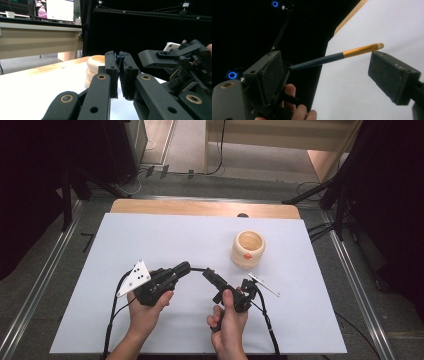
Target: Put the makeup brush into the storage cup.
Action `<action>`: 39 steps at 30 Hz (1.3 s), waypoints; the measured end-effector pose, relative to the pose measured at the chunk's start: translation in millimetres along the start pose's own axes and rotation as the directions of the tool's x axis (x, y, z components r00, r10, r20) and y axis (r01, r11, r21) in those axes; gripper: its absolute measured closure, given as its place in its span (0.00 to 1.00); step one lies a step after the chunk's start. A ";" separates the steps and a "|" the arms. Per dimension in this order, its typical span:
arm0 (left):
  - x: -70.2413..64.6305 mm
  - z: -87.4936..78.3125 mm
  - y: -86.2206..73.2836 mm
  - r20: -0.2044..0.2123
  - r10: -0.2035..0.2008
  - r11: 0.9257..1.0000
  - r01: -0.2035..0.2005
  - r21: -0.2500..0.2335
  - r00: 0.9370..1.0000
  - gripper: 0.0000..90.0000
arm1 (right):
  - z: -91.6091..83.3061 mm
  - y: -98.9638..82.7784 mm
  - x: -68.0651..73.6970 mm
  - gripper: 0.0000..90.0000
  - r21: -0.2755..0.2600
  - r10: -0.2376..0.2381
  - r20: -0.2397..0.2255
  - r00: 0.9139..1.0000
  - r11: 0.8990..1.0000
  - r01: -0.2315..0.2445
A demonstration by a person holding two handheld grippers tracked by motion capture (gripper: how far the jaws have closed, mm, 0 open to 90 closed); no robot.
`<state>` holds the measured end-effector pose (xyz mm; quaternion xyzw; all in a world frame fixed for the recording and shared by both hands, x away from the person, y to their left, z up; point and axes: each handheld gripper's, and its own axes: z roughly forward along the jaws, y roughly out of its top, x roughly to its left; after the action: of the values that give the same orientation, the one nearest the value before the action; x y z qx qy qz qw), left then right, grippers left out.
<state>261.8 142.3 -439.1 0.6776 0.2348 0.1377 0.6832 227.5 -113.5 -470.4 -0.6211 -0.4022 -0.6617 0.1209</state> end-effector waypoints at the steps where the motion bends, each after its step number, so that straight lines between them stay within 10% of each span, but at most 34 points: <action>1: -0.3 0.2 -0.2 0.002 0.000 1.000 0.000 0.001 1.000 0.97 | 0.3 0.0 0.0 0.16 -0.002 0.009 -0.001 1.000 1.000 -0.009; 11: -2.3 1.6 -2.1 0.005 0.013 1.000 -0.013 -0.002 1.000 0.97 | 4.7 1.3 -2.9 0.22 0.005 0.107 0.016 0.994 0.994 -0.107; 39: -7.7 4.1 -4.5 0.036 0.039 0.999 -0.038 -0.008 0.999 0.97 | 13.2 2.7 -9.2 0.44 0.011 0.186 0.050 0.981 0.982 -0.187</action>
<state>256.7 134.7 -442.6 0.6818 0.2089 0.1395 0.6870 240.7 -109.4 -479.1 -0.6712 -0.3502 -0.6289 0.1772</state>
